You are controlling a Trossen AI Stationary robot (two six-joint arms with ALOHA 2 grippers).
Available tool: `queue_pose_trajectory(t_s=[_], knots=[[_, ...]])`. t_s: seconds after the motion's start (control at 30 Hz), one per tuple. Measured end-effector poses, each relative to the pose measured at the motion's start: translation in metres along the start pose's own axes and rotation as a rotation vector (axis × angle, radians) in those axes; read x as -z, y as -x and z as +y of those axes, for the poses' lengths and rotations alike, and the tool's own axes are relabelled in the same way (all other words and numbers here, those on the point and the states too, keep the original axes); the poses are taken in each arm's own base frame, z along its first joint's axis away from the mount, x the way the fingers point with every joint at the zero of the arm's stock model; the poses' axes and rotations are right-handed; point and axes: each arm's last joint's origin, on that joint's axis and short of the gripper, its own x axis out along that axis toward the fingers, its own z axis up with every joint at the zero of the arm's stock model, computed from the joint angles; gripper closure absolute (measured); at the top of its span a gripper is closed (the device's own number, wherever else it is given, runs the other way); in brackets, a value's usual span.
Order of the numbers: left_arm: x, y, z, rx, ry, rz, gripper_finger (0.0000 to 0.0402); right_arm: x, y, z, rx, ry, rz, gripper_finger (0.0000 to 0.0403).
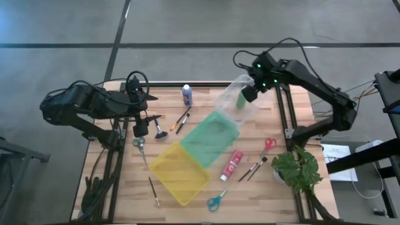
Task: Pick & Place Paint Supplies
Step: Put the red paint bottle into the transparent bin
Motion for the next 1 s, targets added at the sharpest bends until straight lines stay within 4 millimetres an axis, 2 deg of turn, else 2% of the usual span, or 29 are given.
queue_pose_trajectory(t_s=[0.33,0.63,0.8,0.9,1.0], knots=[[0.0,0.0,0.0,0.0,-0.002,0.0,0.0093,0.053,0.023,0.071,-0.178,0.121,0.088,0.011],[0.0,0.0,0.0,0.0,-0.012,0.002,0.0093,0.122,0.036,0.133,-0.323,0.539,0.213,0.011],[0.0,0.0,0.0,0.0,-0.012,0.003,0.0094,0.146,0.03,0.164,-0.388,0.723,0.207,0.011],[0.0,0.0,0.0,0.0,-0.019,0.002,0.0094,0.157,0.02,0.187,-0.458,0.887,0.159,0.011],[0.0,0.0,0.0,0.0,-0.031,0.002,0.0094,0.166,0.003,0.204,-0.449,1.022,0.137,0.011]])
